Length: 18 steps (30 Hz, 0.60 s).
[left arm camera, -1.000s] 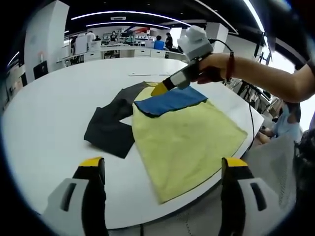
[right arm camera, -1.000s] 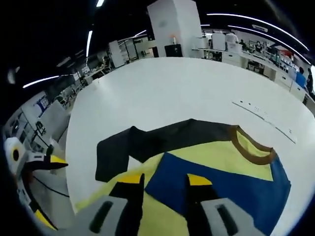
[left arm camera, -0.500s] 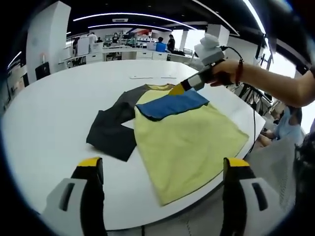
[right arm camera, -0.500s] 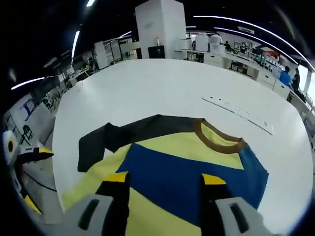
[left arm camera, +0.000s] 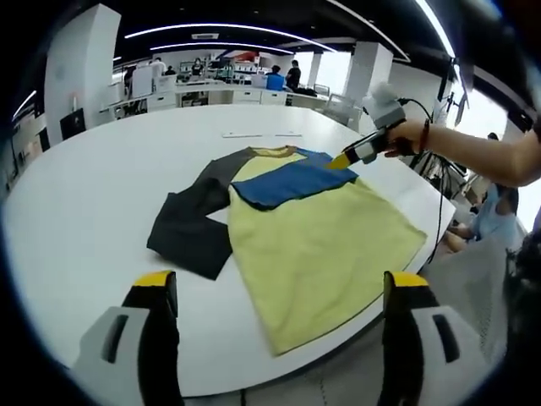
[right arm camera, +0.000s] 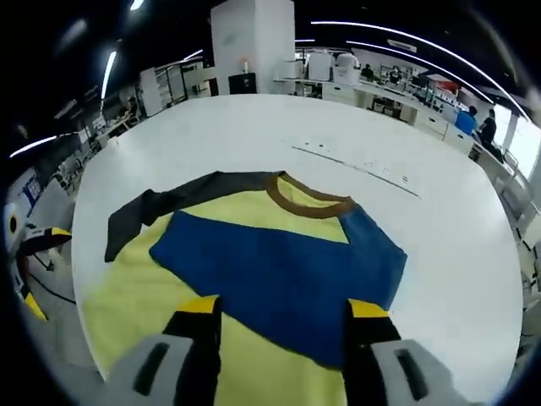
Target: Fold the garment on the visible template until the final outline fits inside the template.
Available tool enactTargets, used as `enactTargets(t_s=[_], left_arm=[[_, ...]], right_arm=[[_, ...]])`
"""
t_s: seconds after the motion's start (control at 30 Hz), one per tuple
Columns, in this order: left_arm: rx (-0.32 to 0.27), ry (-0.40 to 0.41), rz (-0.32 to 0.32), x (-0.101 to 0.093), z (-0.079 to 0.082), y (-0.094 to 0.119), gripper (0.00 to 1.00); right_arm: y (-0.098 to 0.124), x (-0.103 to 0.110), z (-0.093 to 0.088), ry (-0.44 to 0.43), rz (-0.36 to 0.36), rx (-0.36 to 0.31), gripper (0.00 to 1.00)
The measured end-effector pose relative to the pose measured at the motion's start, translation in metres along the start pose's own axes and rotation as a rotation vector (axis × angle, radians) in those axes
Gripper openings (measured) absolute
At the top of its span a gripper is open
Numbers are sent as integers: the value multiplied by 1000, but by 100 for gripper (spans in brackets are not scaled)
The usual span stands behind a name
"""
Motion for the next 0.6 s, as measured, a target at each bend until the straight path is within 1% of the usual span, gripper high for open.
enactTargets(t_s=[0.2,0.3,0.43,0.6], left_arm=[[0,-12,-2,1,2,0,99],[2,-15,0,1,2,-1,99],[2,-17,-3,-1,3,-2,99],[0,-10,-5,-2,3,-4,98]], right_arm=[[7,-24,-13,-12,-34,-5,53],[10,-34,-19,-18,-35,-10,50],[14,-47,-31,-38,-53,0,48],[15,-59,-41,-61,-64,11,39]])
Point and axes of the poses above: the point that each gripper's makers call its tool centre point, and the gripper's own axes: y roughly backward along the fingers, x roughly to its left, z roughly out of its top, the point moved 9 cm from there along y, roughly backward along the fingers, and after that the axes turned 13 degrees about -y, right-handed, at the moved point
